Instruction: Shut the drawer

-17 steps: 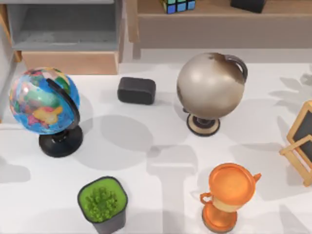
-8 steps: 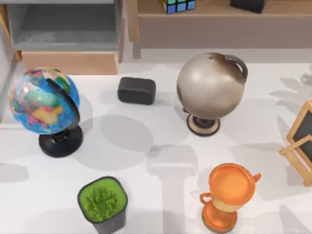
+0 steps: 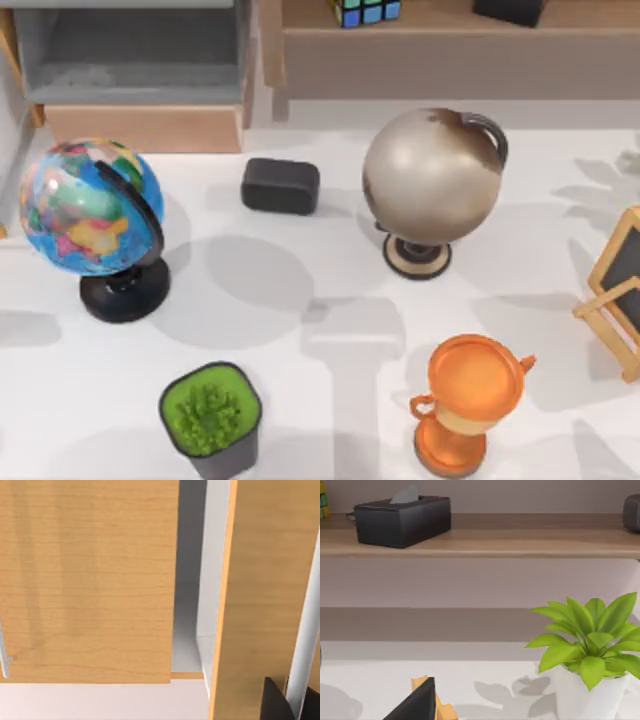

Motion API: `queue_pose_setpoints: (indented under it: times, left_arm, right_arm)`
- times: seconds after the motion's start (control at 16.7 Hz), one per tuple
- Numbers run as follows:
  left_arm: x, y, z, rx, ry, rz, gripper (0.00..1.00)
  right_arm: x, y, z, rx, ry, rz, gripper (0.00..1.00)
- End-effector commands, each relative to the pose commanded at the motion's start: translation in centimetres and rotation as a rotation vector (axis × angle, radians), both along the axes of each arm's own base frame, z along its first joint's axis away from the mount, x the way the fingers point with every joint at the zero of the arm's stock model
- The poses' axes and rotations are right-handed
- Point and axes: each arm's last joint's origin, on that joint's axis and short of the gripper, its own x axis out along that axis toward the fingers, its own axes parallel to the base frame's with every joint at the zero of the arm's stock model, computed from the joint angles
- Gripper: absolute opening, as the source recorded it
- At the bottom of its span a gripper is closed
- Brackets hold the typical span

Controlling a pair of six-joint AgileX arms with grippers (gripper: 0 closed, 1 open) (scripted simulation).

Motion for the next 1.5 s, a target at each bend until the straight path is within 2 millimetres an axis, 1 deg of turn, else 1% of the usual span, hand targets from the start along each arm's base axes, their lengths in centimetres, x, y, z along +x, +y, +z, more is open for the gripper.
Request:
queue_pose_setpoints:
  times: [0.18,0.3,0.48,0.54,0.66,0.78,0.96,1.08,1.2,1.38,1.5]
  left_arm:
    - [2.6,-0.2,0.0,0.001,0.0,-0.003,0.0]
    - [3.7,-0.3,0.1,0.003,-0.001,-0.005,0.0]
    - [3.8,-0.3,0.1,0.004,-0.001,-0.005,0.0]
    - [3.6,-0.2,-0.1,-0.002,0.005,0.0,0.0]
    - [4.0,-0.1,-0.1,-0.002,0.006,0.003,0.0]
    - [5.3,0.0,-0.2,-0.005,0.008,0.006,0.0]
    - [8.0,0.0,-0.1,-0.002,0.002,0.004,0.0]
    - [9.4,-0.2,0.0,0.0,0.001,0.0,0.0]
    - [9.9,-0.3,-0.1,-0.002,0.005,0.0,0.0]
    - [9.7,-0.1,-0.1,-0.004,0.008,0.006,0.0]
    - [10.1,0.0,-0.3,-0.007,0.013,0.01,0.0]
  right_arm:
    - [0.0,0.0,0.0,0.0,0.0,0.0,1.0]
    - [0.0,0.0,0.0,0.0,0.0,0.0,1.0]
    - [0.0,0.0,0.0,0.0,0.0,0.0,1.0]
    - [0.0,0.0,0.0,0.0,0.0,0.0,1.0]
    - [0.0,0.0,0.0,0.0,0.0,0.0,1.0]
    - [0.0,0.0,0.0,0.0,0.0,0.0,1.0]
    - [0.0,0.0,0.0,0.0,0.0,0.0,1.0]
    - [0.0,0.0,0.0,0.0,0.0,0.0,1.0]
    - [0.0,0.0,0.0,0.0,0.0,0.0,1.0]
    - [0.0,0.0,0.0,0.0,0.0,0.0,1.0]
    - [0.0,0.0,0.0,0.0,0.0,0.0,1.0]
